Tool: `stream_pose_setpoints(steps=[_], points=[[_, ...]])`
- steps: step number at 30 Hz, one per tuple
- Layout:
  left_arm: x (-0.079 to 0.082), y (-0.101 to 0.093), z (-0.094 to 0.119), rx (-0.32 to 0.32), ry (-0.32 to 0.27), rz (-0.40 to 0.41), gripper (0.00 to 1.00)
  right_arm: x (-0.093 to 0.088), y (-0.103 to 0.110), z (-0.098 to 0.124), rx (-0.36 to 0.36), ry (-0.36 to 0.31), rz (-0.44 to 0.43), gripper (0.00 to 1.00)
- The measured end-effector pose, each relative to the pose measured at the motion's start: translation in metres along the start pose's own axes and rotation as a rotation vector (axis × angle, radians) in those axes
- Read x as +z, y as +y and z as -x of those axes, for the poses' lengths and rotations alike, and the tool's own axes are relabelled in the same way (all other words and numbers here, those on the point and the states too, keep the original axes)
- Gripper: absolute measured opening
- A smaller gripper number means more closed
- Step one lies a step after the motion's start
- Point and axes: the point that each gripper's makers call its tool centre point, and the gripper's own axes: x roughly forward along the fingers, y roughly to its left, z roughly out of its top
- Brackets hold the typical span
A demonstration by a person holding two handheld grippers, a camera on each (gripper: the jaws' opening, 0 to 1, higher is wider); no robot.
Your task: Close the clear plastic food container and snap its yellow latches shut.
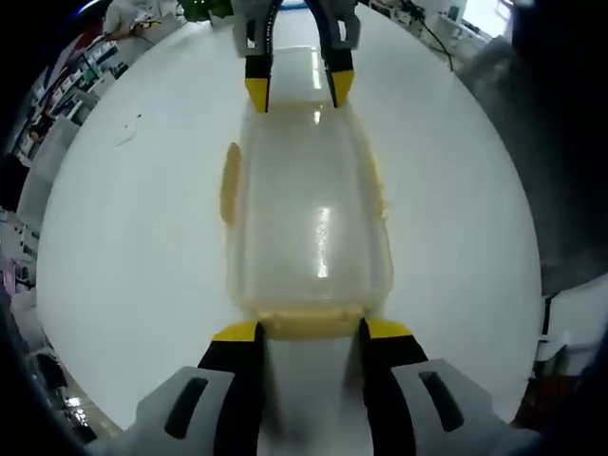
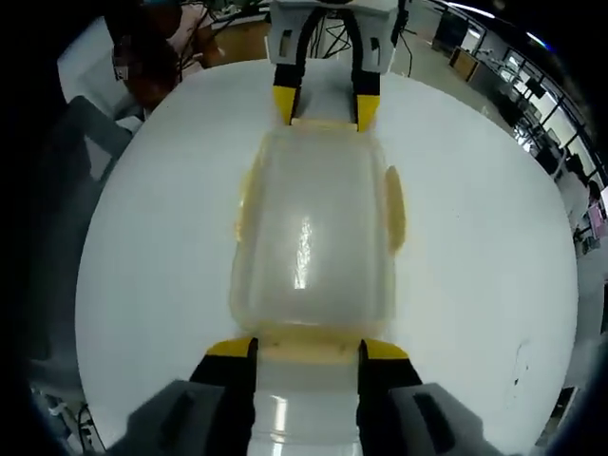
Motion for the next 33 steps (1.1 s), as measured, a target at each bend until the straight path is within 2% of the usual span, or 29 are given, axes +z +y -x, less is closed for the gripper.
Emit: stream_pose_setpoints(steps=[4,6,8,27,31,33], points=[[0.002,0.001,-0.001,0.008,-0.007,0.013,0.38,0.002,0.003,-0.002,-0.007,0.015,-0.021,0.38],[0.002,-0.002,0.0,-0.005,-0.003,-0.033,0.39,0.002,0.003,-0.002,-0.011,0.026,-0.034,0.38],[0.002,-0.001,-0.001,-0.006,0.0,-0.021,0.39,0.002,0.004,-0.002,-0.014,0.034,-0.04,0.38],[0.002,-0.001,0.0,0.009,-0.021,-0.016,0.36,0.004,0.004,-0.001,-0.009,0.013,-0.045,0.36],[0.0,-0.001,0.001,0.017,0.011,-0.026,0.36,0.006,0.006,-0.001,-0.009,0.025,-0.022,0.36],[-0.004,-0.003,0.002,0.019,0.036,-0.041,0.36,0.011,0.007,0.003,-0.008,0.002,-0.023,0.36]])
